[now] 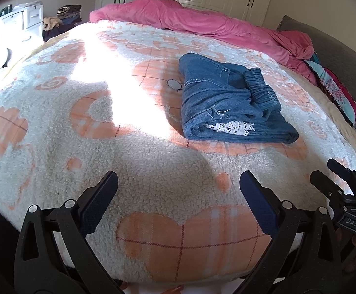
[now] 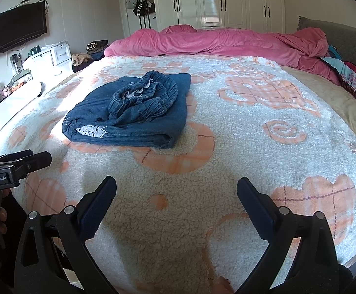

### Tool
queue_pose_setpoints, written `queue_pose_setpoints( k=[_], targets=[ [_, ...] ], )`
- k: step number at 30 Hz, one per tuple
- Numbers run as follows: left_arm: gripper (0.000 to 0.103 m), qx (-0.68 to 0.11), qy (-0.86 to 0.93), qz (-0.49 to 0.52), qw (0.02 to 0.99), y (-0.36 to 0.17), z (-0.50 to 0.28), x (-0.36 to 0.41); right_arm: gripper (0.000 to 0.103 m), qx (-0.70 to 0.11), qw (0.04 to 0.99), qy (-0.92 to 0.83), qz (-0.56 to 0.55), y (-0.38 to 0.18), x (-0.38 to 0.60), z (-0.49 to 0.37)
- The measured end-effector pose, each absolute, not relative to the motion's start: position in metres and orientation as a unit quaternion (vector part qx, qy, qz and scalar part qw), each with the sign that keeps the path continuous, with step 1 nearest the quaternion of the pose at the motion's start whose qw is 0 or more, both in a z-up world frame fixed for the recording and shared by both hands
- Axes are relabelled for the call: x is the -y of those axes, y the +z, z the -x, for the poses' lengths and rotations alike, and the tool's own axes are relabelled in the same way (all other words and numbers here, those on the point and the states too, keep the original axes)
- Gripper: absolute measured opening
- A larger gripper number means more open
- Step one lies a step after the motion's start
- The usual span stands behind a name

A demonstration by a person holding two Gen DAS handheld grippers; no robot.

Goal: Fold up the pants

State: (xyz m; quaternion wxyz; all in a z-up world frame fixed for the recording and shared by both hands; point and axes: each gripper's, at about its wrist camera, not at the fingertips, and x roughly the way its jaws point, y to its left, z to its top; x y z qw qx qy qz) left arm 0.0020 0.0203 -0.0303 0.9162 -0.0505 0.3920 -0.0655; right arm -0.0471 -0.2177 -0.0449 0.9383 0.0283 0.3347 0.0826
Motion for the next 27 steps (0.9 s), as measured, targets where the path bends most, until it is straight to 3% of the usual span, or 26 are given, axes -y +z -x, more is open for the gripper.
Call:
queue_pose_setpoints(
  k=[27],
  targets=[
    [0.094,-0.392,-0.07,0.053,0.916,-0.0302,-0.0031,-0.0219,0.099,-0.34,0.937,0.072,-0.022,-0.0489,0.2186,0.0458]
  ],
)
